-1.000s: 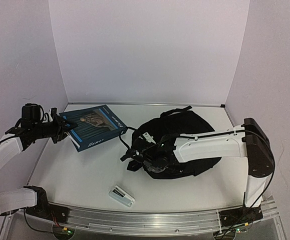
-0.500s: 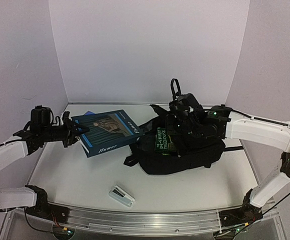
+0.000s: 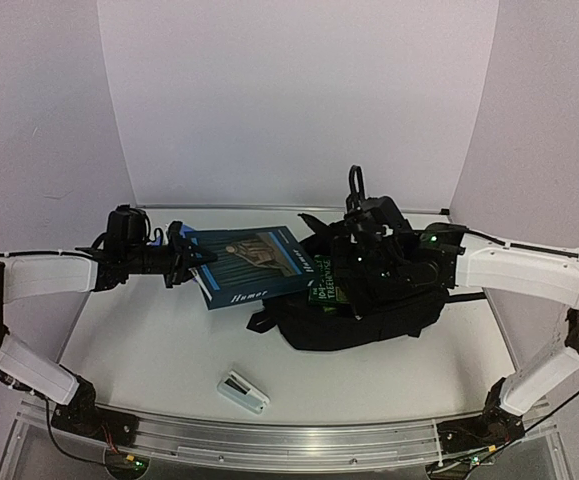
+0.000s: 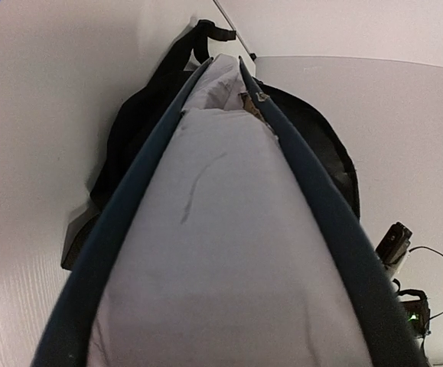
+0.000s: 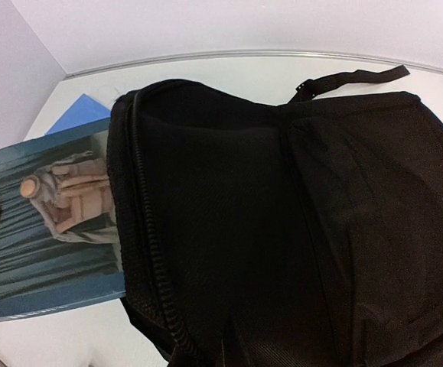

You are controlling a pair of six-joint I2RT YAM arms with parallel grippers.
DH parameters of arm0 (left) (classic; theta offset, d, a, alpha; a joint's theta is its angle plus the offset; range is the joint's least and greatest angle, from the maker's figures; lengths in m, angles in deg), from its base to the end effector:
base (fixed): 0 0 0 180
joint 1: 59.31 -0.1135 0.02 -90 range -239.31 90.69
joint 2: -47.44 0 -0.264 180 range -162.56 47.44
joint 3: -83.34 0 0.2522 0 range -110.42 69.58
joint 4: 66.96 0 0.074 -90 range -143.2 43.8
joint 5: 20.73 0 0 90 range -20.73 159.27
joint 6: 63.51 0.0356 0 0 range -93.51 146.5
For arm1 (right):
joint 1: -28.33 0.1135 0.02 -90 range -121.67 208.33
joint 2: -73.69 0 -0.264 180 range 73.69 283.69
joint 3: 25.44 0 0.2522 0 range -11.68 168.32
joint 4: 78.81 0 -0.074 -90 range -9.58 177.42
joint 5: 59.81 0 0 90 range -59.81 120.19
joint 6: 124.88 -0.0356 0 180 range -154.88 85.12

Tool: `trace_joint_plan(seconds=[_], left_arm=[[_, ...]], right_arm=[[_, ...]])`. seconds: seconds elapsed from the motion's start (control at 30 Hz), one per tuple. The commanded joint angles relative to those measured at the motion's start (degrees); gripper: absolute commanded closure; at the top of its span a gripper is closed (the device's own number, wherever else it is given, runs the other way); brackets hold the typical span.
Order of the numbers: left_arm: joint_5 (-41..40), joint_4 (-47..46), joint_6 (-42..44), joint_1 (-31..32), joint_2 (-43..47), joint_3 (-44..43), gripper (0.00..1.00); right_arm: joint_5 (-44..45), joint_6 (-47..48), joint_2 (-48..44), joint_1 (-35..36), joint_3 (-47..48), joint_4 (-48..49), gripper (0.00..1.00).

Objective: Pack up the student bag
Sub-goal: Place the book in the student bag.

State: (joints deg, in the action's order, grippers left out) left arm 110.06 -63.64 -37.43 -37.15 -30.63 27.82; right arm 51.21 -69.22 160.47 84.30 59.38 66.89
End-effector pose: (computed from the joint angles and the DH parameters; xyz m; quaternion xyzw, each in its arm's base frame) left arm 0.2590 -0.1306 0.2310 -0.1102 0.8081 -0.5555 0.1621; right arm 0.2029 0.2777 0.3050 -0.0836 0.8770 0.2003 0.4287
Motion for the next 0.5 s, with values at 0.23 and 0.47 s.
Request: trace_joint_plan(seconds=[0.23,0.47], left_arm=[[6.85,-7.93,-0.28,6.63,-13.25,-13.65,0.93],[10.12,-7.58,-0.16,9.03,-19.87,-17.5,0.93]], right_arm=[[-7.02,2.21,-7.32,0.37,-3.84,11.42,1.0],[-6.65,1.96,-8.88,0.37,-5.55,12.5,1.0]])
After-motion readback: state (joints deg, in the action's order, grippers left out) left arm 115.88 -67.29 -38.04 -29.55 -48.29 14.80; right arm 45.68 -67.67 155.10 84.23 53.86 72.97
